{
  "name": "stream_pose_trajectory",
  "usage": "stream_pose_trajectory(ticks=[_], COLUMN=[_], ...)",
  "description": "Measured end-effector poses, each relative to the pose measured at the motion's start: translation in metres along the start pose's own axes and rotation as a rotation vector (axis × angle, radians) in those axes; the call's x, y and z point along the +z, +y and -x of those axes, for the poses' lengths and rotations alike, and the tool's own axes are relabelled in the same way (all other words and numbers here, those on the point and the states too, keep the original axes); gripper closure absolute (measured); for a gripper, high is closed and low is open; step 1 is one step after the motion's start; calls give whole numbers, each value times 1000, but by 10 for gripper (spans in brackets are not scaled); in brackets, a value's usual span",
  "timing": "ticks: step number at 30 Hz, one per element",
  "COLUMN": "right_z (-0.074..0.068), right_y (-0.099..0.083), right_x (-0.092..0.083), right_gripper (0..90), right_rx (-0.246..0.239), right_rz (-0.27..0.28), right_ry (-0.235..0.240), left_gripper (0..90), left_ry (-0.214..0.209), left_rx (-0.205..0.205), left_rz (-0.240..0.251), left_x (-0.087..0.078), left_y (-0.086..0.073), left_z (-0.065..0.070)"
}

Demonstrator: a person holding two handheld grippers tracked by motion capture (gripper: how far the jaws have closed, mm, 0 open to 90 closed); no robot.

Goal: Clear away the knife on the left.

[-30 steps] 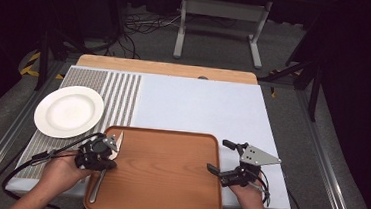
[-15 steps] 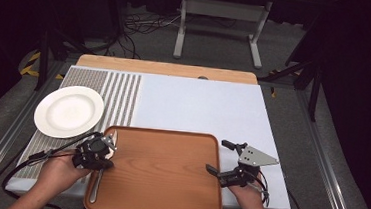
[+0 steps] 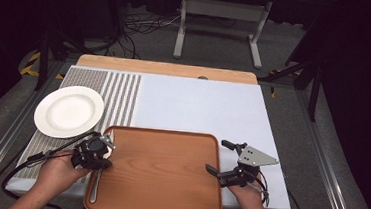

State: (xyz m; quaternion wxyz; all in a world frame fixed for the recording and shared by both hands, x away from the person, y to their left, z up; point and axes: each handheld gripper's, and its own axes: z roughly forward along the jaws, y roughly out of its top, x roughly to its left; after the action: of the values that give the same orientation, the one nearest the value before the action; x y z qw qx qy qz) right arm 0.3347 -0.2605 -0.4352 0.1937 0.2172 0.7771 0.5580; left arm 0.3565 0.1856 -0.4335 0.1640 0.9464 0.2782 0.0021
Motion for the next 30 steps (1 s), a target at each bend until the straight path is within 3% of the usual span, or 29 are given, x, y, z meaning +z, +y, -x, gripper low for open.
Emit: stream_pose_trajectory(ticks=[2, 3, 6, 9, 10, 12, 15, 17, 21, 22, 23, 25, 26, 30], right_z=[0, 0, 1, 0, 0, 0, 1, 1, 0, 0, 1, 1, 2, 3], right_y=[0, 0, 0, 0, 0, 0, 0, 1, 1, 1, 1, 1, 2, 2], right_x=[0, 0, -1, 0, 0, -1, -2, -2, -3, -3, -4, -5, -6, -8], right_gripper=[36, 36, 36, 36, 36, 36, 36, 36, 36, 36, 35, 34, 35, 34], right_rx=[0, 0, 2, 0, 0, 0, -1, -2, -3, -3, -3, -1, -1, 0], right_rz=[0, 0, 0, 1, 2, 2, 7, 9, 13, 13, 17, 21, 23, 28], right_ry=[-1, -1, -2, -1, -1, -2, -4, -4, -7, -7, -10, -13, -15, -24], left_gripper=[886, 802, 727, 535, 477, 424, 316, 182, 48, 24, 7, 0, 0, 0], left_ry=[-2, -2, -28, -45, -22, -14, -21, 3, 15, 15, 16, 13, 13, 6], left_rx=[9, 9, 9, 14, 41, 55, 62, 58, 55, 55, 55, 50, 50, 48], left_rz=[21, 21, 63, 128, 184, 211, 292, 339, 421, 421, 500, 568, 568, 693], left_x=[-1, -1, -5, -12, -16, -19, -25, -29, -36, -36, -40, -44, -44, -46], left_y=[-1, -1, 0, 1, 0, -1, -3, -4, -10, -10, -16, -22, -22, -36], left_z=[0, 0, 0, -1, -1, -1, -1, 1, 1, 1, 1, 0, 0, -5])
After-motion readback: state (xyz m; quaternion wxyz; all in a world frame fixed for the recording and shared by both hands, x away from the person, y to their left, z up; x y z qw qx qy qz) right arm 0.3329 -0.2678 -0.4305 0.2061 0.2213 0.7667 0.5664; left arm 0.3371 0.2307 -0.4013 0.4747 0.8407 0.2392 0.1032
